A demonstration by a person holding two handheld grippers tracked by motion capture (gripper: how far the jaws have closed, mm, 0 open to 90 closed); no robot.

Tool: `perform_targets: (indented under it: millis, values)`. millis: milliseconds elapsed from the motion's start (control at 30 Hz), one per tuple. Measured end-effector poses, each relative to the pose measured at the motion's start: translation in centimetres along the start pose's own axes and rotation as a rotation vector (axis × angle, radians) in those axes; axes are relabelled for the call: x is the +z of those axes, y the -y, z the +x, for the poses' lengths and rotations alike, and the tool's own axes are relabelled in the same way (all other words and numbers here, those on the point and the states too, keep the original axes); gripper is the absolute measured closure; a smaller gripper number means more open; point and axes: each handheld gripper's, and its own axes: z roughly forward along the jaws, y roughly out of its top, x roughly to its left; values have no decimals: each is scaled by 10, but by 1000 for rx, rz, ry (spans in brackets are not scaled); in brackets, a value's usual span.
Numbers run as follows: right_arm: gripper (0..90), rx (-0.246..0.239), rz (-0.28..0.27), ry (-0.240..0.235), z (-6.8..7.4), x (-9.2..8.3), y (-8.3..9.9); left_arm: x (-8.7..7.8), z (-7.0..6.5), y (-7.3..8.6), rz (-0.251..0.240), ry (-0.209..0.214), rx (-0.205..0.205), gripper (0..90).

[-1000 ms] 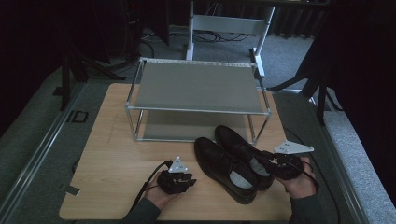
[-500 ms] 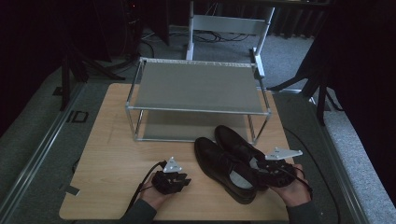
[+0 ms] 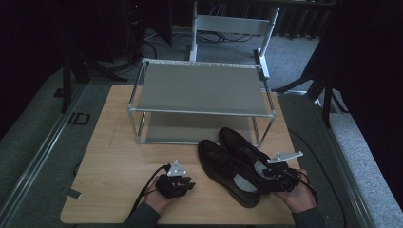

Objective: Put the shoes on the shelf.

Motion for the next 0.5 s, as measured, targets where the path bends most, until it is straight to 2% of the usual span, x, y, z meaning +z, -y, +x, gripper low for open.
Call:
perform_targets:
  millis: [167, 333, 400, 500]
  values:
    - [446, -4, 28, 0, 0, 5, -2, 13, -10, -13, 5, 35, 32, 705]
    - [447, -14, 63, 7, 1, 6, -4, 29, -29, -29, 16, 84, 95, 706]
    - [458, -29, 86, 13, 2, 5, -4, 34, -35, -33, 14, 103, 102, 706]
    - [458, -21, 95, -3, 0, 3, -3, 40, -41, -36, 20, 125, 113, 708]
